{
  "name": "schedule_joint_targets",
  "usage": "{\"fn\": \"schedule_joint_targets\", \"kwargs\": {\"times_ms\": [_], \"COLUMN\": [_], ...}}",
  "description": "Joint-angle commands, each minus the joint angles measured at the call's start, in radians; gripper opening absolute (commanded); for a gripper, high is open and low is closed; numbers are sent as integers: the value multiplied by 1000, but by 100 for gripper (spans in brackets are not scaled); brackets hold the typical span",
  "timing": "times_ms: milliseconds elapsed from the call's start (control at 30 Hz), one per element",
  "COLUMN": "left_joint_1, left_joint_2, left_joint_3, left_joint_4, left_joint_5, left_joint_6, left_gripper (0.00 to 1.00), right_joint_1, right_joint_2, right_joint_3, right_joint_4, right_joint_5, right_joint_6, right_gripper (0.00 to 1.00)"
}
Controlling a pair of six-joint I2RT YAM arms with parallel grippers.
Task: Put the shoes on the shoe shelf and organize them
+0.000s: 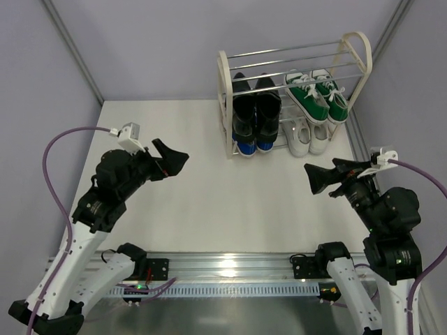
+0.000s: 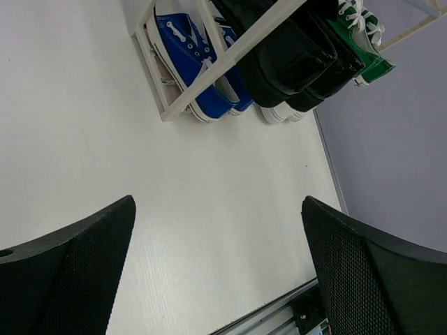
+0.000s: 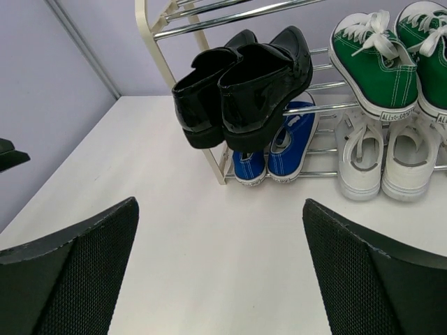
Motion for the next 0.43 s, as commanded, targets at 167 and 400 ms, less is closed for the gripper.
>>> {"fn": "schedule_joint_targets", "kwargs": {"times_ms": [167,400], "left_joint_1": [4,2], "left_joint_2": [-44,-61], "left_joint_3": [74,75], "left_joint_4": [-105,-128], "left_joint_5": [5,6], "left_joint_6": [47,47], "left_gripper": [99,100], "right_joint_1": [2,0], "right_joint_2": [-71,-71], "right_joint_3": [76,83], "right_joint_4": [-88,-61], "right_joint_5": [-65,-94], "right_joint_6": [-21,-3], "right_gripper": [100,100]}}
